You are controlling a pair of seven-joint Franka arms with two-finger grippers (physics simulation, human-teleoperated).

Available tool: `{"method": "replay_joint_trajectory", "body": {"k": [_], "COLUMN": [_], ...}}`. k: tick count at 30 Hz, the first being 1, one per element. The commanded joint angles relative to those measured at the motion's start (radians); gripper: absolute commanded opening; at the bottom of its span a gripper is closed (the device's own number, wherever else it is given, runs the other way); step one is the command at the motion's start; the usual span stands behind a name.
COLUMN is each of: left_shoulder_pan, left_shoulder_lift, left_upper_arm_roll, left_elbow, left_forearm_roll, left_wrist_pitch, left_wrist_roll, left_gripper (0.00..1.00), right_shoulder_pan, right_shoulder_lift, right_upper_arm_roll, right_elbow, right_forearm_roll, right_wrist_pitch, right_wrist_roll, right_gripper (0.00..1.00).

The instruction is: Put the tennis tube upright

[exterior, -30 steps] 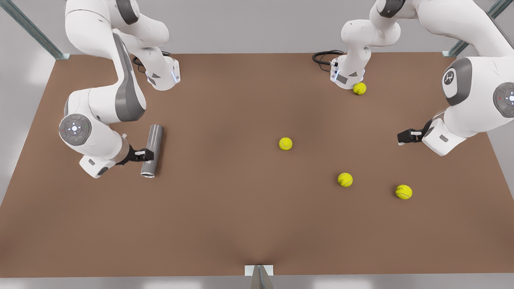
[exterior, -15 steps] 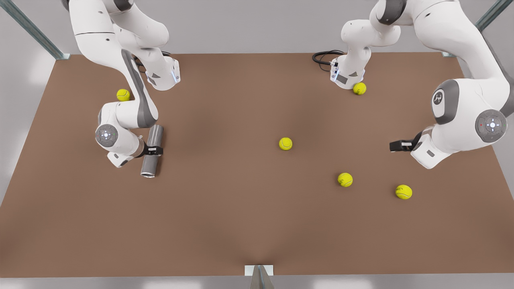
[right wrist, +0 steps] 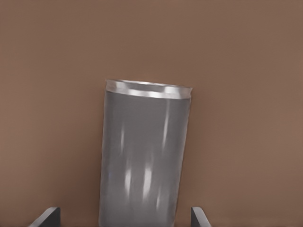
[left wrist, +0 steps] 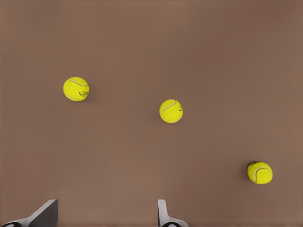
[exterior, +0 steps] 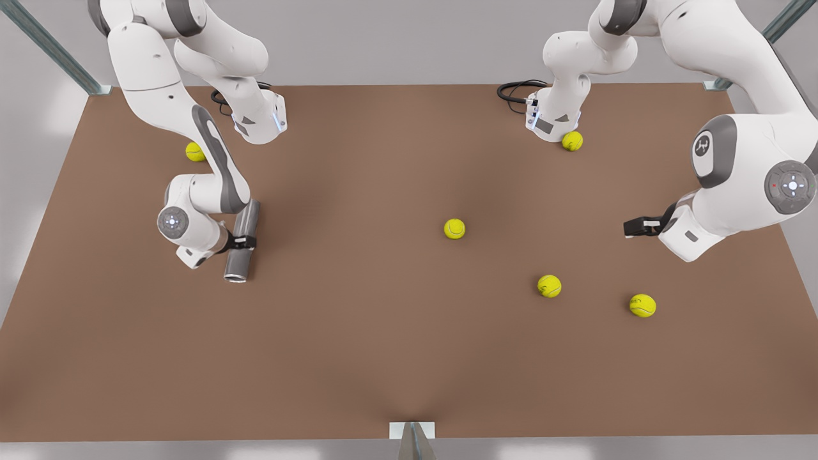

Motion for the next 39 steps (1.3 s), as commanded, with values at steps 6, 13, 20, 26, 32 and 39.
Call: {"method": "replay_joint_trajectory", "body": {"k": [6, 13, 20, 26, 32, 39], "left_shoulder_pan": [0.000, 0.000, 0.000, 0.000, 0.000, 0.002], "left_shoulder_lift": [0.001, 0.005, 0.009, 0.011, 0.012, 0.012], "left_upper_arm_roll": [0.000, 0.000, 0.001, 0.001, 0.001, 0.001], "left_elbow": [0.000, -0.002, -0.003, -0.005, -0.012, -0.020], "left_forearm_roll": [-0.001, -0.001, -0.001, -0.001, -0.001, -0.003], "left_wrist_pitch": [0.000, 0.005, 0.005, 0.005, 0.003, 0.003], "left_wrist_roll": [0.000, -0.002, -0.002, -0.002, -0.005, -0.005], "left_gripper": [1.00, 1.00, 1.00, 1.00, 1.00, 1.00], "right_shoulder_pan": [-0.002, -0.011, -0.025, -0.022, -0.015, -0.012], "right_shoulder_lift": [0.006, -0.006, 0.001, 0.009, 0.029, 0.038], "right_upper_arm_roll": [0.000, 0.002, 0.002, 0.002, 0.002, 0.002], "right_elbow": [-0.028, -0.126, -0.126, -0.126, -0.134, -0.132], "right_forearm_roll": [0.000, 0.000, 0.000, 0.000, 0.000, 0.000], "right_wrist_pitch": [0.018, 0.080, 0.109, 0.116, 0.139, 0.139], "right_wrist_roll": [0.000, -0.002, -0.002, 0.000, 0.000, 0.000], "right_gripper": [1.00, 1.00, 1.00, 1.00, 1.00, 1.00]}}
